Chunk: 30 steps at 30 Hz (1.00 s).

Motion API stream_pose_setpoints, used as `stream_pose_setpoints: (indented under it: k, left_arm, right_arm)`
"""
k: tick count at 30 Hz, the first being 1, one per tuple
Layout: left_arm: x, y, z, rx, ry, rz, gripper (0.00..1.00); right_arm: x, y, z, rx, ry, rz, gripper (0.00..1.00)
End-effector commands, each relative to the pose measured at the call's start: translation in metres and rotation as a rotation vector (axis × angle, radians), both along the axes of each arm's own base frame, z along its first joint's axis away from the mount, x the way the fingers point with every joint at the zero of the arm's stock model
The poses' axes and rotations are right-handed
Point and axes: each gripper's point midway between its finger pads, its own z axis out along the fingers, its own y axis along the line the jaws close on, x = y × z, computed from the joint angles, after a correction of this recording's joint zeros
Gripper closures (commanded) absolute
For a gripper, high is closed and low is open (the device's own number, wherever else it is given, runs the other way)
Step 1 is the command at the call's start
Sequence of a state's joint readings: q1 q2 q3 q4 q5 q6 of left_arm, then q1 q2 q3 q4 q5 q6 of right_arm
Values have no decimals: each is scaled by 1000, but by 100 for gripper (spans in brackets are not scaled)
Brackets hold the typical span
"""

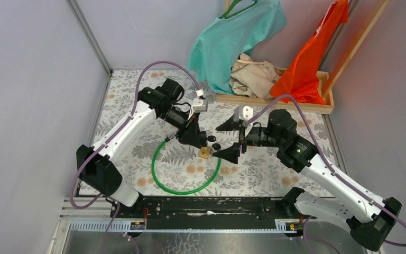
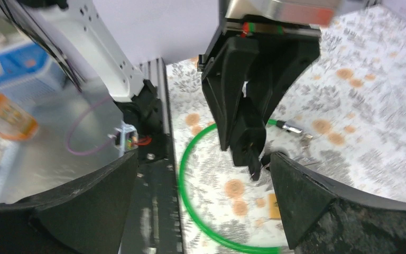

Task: Unlock with the key

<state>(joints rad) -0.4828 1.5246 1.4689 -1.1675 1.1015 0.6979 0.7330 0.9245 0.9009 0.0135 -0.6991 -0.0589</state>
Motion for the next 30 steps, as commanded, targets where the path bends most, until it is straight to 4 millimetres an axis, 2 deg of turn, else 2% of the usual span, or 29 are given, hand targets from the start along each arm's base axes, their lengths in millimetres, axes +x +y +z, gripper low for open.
stream_pose_setpoints:
  k: [1,5,9,15,20,24,30]
  left_arm:
    - [-27,0,29,-94,127,-92,90]
    - [-28,-1,26,-71,189,-85,90]
    - [-29,0,27,-83,177,-92,90]
    - [-29,-3,35,-106,188,-90,90]
    - [-30,-3,37,-115,187,-92,90]
    - [-31,-2,40,-115,185,-90,90]
    - [-32,-3,45,-122,198,-85,90]
  right_arm:
    - [5,4,8,-90,-387,50,1]
    - [12,7,3,-200,-581,50,1]
    - [10,15,2,-269,-714,66,1]
    - [4,29,-15,-343,-771,126,0]
    - [5,42,-21,-336,-783,114,0]
    - [10,50,-20,-313,-827,70,7]
    - [10,55,-31,-376,-881,71,20]
